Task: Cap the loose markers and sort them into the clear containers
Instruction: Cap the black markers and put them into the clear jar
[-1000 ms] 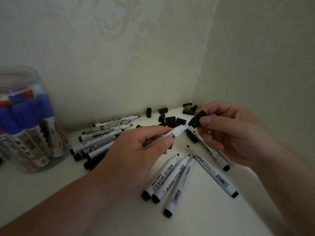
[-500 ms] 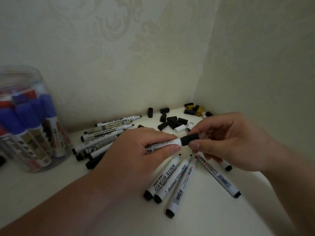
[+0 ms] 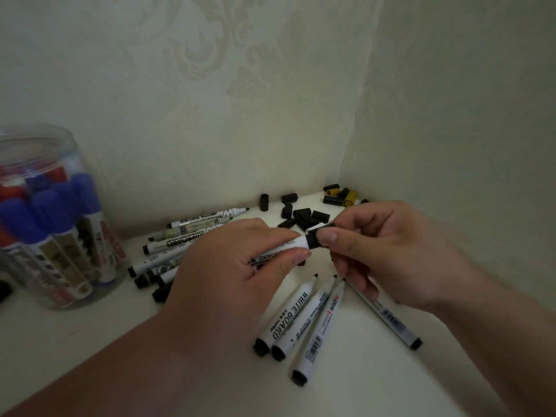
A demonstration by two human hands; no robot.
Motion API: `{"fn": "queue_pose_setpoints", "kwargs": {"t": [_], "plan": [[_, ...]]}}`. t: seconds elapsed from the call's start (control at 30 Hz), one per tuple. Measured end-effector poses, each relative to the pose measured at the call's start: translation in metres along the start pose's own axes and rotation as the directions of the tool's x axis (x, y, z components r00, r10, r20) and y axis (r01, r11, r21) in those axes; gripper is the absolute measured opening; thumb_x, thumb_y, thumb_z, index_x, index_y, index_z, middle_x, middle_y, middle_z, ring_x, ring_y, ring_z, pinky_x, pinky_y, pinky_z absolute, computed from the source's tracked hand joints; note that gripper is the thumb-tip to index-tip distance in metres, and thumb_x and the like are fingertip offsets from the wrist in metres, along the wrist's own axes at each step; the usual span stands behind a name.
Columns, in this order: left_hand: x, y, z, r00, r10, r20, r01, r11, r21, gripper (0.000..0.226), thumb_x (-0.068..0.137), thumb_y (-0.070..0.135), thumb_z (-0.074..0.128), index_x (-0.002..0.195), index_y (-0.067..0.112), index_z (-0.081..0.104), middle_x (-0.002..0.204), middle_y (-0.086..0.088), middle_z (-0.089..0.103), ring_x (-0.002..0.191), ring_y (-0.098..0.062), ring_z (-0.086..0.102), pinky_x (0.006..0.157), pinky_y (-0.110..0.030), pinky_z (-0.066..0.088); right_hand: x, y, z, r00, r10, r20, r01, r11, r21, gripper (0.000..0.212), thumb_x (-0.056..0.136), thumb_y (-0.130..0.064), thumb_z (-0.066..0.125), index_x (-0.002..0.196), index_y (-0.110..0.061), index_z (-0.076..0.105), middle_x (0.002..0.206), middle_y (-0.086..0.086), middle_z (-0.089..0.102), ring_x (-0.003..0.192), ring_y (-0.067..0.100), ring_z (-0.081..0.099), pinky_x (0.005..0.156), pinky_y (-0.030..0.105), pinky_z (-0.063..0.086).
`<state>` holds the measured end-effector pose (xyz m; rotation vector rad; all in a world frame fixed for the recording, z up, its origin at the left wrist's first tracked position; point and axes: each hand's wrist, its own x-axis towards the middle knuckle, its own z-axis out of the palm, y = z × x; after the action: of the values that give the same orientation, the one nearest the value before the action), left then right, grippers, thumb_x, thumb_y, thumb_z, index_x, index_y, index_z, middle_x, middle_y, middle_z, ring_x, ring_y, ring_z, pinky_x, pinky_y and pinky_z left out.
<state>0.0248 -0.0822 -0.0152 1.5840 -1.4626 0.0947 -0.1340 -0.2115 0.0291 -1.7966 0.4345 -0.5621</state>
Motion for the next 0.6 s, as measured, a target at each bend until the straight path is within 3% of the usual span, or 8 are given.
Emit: {"fn": "queue_pose_setpoints", "kwargs": {"t": [0.17,0.33,0.43,0.6], "plan": [[0.002,0.001,-0.003,0.998,-0.034,0.056,0.027,0.993,0.119,0.023,0.095,0.055,0.052,0.086,0.04,0.066,0.069,0.011,0.059,0.075,-0.01,0.06,0.063,-0.034,0.045,0.001,0.005,0.007,0.998,0.068,0.013,-0.069,0.994,0.089,0.025,0.076,-0.025,0.073,0.072,0.0,0.069,0.06,0.017,0.061,0.042,0.022,0.05,0.039,0.023,0.041],[0.004,0.002,0.003,0.99,-0.02,0.142,-0.003,0.987,0.158,0.025,0.1,0.048,0.043,0.115,0.04,0.062,0.089,0.02,0.056,0.086,-0.001,0.057,0.07,-0.022,0.045,0.003,0.007,0.004,1.0,0.016,0.012,-0.016,0.999,0.032,0.017,0.075,-0.025,0.073,0.077,-0.008,0.073,0.064,0.012,0.065,0.048,0.022,0.056,0.044,0.027,0.045],[0.004,0.004,0.005,0.986,-0.031,0.162,0.011,0.992,0.128,0.025,0.103,0.045,0.041,0.116,0.037,0.06,0.096,0.02,0.058,0.092,-0.002,0.057,0.073,-0.018,0.042,0.003,0.01,0.002,0.999,-0.034,0.007,0.034,0.999,0.003,0.019,0.076,-0.026,0.073,0.079,-0.007,0.072,0.063,0.011,0.066,0.048,0.023,0.057,0.044,0.027,0.046],[0.005,0.003,0.003,0.974,-0.012,0.227,-0.01,0.996,0.092,0.027,0.103,0.046,0.041,0.112,0.034,0.064,0.086,0.018,0.058,0.086,-0.003,0.057,0.069,-0.018,0.039,0.002,0.012,-0.001,0.997,-0.059,0.04,0.059,0.998,-0.003,0.02,0.077,-0.027,0.072,0.081,-0.008,0.074,0.062,0.01,0.066,0.047,0.022,0.058,0.043,0.026,0.046]]}}
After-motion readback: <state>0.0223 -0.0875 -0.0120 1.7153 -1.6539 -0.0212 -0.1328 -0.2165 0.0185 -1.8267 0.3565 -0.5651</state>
